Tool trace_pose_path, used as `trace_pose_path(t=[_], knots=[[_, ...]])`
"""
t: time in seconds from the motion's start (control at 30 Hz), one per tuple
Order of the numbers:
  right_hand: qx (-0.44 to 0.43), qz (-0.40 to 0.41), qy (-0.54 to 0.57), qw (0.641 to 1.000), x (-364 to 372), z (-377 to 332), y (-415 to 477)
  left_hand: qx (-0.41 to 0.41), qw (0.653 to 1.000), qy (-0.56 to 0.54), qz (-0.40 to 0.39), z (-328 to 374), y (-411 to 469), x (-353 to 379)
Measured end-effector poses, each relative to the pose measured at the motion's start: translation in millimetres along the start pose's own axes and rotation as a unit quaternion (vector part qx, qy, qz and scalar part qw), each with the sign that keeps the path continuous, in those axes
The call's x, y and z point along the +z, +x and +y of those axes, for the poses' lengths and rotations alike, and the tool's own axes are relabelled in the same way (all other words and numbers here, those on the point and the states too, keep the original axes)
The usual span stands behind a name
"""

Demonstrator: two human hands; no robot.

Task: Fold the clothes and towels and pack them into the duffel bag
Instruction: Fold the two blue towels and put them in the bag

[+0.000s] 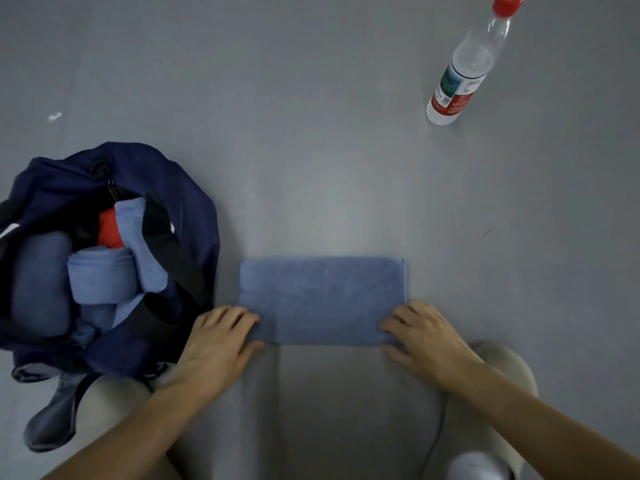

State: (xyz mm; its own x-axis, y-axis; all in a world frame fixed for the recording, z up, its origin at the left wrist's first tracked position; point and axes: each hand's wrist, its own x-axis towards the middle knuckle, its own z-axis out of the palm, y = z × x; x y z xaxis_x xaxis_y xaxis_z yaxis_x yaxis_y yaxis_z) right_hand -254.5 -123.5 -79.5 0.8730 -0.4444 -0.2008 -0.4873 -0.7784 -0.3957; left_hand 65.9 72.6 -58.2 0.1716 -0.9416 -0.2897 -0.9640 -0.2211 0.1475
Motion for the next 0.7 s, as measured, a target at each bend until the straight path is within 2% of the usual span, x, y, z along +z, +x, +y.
trace_pose_path(t=[0.07, 0.17, 0.23, 0.33, 0.4, 0.53, 0.6, 0.7], knots=[[0.001, 0.03, 0.01, 1.0, -3, -6, 12, -0.016, 1.0, 0.003, 0.018, 10, 9, -1], [0.002, 0.118, 0.011, 0.993, -7, -15, 46, 0.0, 0.997, -0.018, 0.074, 25, 45, -2], [0.022, 0.115, -0.035, 0.993, 0, -10, 69, -0.011, 0.996, -0.024, 0.081, 25, 78, -3], [0.048, 0.058, -0.081, 0.994, 3, 11, 88, -0.037, 0.998, -0.034, 0.025, 18, 116, -7], [0.043, 0.057, -0.083, 0.994, -2, 24, 93, -0.023, 0.999, -0.034, -0.003, 11, 130, -11], [0.076, 0.044, -0.011, 0.996, -15, 30, 108, 0.0, 0.995, -0.066, -0.074, -1, 145, -22], [0.084, 0.048, 0.018, 0.995, -20, 31, 111, 0.005, 0.996, -0.085, -0.022, -5, 144, -27], [0.07, 0.133, 0.006, 0.989, -31, 33, 107, 0.012, 0.992, -0.077, 0.103, 0, 139, -33]])
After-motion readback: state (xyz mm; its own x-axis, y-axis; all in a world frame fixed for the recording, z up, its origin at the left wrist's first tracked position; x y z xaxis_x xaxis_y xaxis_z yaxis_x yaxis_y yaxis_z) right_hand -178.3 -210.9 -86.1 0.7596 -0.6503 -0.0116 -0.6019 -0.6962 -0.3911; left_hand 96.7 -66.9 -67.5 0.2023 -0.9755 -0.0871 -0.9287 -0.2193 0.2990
